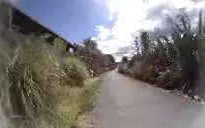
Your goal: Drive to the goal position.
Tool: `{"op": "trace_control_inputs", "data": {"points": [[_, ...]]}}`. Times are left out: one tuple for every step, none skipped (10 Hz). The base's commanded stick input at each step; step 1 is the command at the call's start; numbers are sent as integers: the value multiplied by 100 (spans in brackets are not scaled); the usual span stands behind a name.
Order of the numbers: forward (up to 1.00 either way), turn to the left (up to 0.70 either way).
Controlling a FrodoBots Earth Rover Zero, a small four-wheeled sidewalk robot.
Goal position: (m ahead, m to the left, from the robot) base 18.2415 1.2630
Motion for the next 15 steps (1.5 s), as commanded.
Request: {"op": "trace_control_inputs", "data": {"points": [[70, -15], [70, -15], [70, -15], [70, -14], [70, -12], [70, -11], [70, -9], [70, -4], [70, -2], [70, 0], [70, 0], [70, 0], [70, 0], [70, 0], [70, 0]]}}
